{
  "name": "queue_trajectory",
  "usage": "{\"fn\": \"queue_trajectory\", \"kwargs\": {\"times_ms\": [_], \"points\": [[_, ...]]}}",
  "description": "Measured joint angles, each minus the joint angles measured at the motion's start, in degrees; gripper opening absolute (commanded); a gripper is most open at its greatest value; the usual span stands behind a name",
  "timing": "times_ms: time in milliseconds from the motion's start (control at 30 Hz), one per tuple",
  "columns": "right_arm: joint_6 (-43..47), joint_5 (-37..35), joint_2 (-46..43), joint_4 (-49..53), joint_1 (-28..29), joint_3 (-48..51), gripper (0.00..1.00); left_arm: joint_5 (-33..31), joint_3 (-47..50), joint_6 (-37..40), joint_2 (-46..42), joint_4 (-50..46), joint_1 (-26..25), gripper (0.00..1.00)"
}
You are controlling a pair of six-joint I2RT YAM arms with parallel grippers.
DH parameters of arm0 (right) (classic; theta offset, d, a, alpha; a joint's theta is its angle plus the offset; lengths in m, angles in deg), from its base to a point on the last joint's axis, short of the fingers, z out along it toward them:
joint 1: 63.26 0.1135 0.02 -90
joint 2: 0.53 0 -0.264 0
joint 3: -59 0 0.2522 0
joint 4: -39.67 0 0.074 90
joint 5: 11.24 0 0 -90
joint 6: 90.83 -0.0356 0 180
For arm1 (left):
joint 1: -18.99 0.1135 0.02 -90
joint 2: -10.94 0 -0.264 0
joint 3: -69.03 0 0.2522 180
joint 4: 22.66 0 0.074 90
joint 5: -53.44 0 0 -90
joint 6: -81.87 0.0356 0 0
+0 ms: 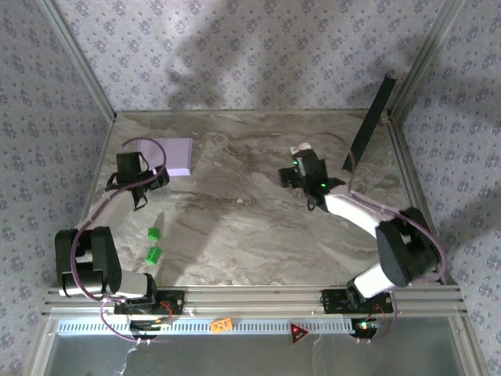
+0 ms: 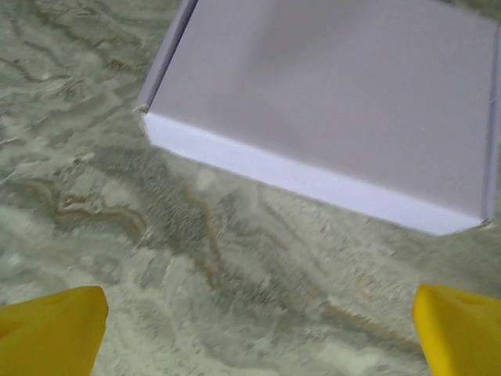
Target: Fold the paper box
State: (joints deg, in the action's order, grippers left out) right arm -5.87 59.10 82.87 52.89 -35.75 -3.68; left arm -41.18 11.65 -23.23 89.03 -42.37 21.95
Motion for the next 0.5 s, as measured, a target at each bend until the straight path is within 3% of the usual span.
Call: {"fn": "queue_trajectory", "kwargs": {"times_ms": [200, 500], "points": [[2.3, -0.5, -10.0, -3.4, -10.4, 11.7, 0.99, -5.7, 10.1, 3.6, -4.9, 7.0, -0.3, 0.99], [6.6, 3.7, -7.4, -20.9, -22.6, 24.9, 0.99, -4.7, 16.6, 7.1, -3.1, 24.2, -0.1, 1.0]]}}
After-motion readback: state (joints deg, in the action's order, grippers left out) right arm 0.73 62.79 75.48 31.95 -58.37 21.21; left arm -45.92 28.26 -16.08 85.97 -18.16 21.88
